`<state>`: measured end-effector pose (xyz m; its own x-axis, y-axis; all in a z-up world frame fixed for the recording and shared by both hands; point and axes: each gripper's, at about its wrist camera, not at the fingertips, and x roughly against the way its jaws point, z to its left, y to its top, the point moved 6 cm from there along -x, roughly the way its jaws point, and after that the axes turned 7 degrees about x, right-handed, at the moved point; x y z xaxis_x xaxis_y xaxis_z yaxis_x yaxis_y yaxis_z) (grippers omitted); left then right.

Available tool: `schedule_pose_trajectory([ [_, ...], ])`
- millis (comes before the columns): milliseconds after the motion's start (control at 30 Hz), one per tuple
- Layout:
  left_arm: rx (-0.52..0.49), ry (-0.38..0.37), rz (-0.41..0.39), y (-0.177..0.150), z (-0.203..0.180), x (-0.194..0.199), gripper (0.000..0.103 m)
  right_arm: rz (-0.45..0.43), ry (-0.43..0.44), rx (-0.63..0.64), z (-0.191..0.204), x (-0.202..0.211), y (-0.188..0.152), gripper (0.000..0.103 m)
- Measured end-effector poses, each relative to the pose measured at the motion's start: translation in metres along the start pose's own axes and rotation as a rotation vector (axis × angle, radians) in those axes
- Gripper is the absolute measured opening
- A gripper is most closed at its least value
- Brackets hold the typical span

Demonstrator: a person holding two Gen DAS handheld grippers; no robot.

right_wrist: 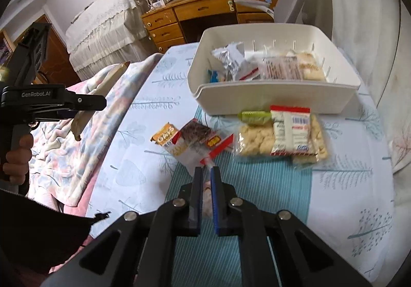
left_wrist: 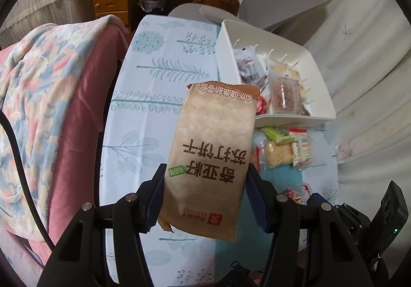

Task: Organize snacks
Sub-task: 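Carry the brown biscuit bag with the left tool over the basket, then open the left tool to drop the brown bag into the basket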

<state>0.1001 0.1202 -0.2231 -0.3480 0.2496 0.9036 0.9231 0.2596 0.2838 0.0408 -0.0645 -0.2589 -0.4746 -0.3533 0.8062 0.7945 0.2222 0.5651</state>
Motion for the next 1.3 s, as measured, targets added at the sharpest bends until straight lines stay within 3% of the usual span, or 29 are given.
schedule_pose_trajectory([
  [400,0.014,-0.009,-0.053,0.017,-0.06,0.014,0.057,-0.099,0.06,0.074,-0.034,0.037,0.053,0.004],
  [667,0.054,0.013,-0.114,0.045,-0.097,0.007,0.057,-0.163,0.082,0.098,-0.079,0.049,0.1,0.004],
  [1000,0.074,-0.007,-0.166,0.085,-0.142,-0.028,0.057,-0.194,0.119,0.045,-0.145,0.027,0.137,0.004],
  [1300,0.054,0.002,-0.132,0.101,-0.176,-0.065,0.058,-0.128,0.109,-0.037,-0.189,-0.008,0.137,0.006],
])
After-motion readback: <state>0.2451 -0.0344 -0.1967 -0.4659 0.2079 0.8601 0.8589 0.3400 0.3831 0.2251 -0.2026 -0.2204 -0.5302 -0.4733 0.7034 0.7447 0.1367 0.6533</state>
